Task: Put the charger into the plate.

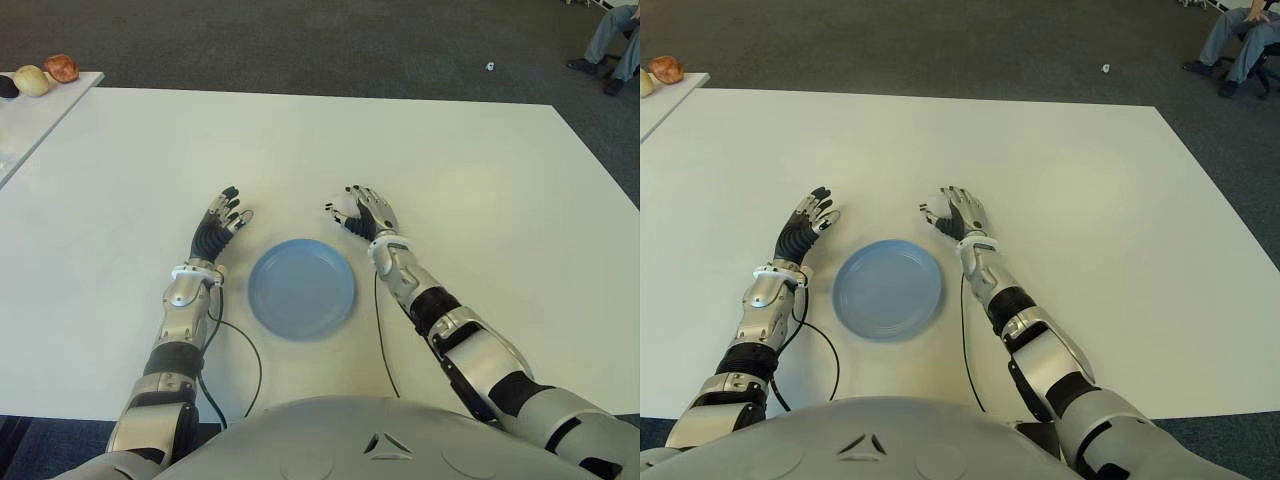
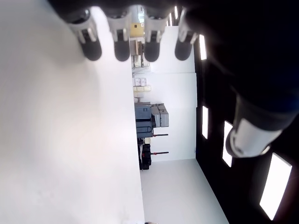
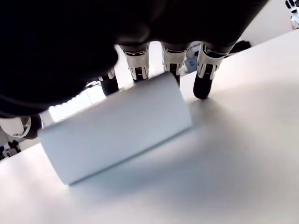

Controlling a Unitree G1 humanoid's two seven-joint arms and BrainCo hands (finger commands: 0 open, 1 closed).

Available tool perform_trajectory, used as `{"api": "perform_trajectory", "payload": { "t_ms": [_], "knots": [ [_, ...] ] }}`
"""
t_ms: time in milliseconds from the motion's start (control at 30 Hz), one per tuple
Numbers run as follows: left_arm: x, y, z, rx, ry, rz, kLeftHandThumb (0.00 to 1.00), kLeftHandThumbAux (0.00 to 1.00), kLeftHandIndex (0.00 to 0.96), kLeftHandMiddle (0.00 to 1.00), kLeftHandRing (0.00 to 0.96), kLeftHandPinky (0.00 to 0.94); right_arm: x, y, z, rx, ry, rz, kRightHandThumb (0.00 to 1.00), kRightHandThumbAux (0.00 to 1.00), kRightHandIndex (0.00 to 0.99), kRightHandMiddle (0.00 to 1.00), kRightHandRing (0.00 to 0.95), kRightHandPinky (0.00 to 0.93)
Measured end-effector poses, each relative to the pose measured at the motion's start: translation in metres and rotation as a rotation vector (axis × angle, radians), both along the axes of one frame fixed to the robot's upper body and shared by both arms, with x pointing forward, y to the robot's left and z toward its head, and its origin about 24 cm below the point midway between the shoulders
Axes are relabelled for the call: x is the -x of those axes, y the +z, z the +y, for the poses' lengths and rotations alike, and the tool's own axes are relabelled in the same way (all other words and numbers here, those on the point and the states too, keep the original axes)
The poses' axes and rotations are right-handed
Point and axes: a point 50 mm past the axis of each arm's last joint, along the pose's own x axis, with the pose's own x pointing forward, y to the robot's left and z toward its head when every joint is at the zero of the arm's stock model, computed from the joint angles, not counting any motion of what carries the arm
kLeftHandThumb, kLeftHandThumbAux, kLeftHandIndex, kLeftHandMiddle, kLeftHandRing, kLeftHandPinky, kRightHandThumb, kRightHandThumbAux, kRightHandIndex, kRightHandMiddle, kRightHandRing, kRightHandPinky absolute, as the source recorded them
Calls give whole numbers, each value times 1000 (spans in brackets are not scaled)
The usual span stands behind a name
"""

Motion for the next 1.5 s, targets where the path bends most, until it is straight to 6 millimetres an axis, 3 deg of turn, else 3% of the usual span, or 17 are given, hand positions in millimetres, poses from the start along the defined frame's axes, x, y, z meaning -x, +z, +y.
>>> {"api": "perform_trajectory", "payload": {
  "t_ms": [433, 1500],
  "knots": [
    [0, 0, 0, -1, 1, 1, 0, 582, 0, 21, 0, 0, 0, -1, -11, 7, 118, -60, 235, 300, 0, 0, 0, 0],
    [0, 0, 1, -3, 0, 2, 0, 576, 0, 29, 2, 0, -2, -2, -16, 27, 142, -64, 230, 285, 0, 0, 0, 0]
  ]
}}
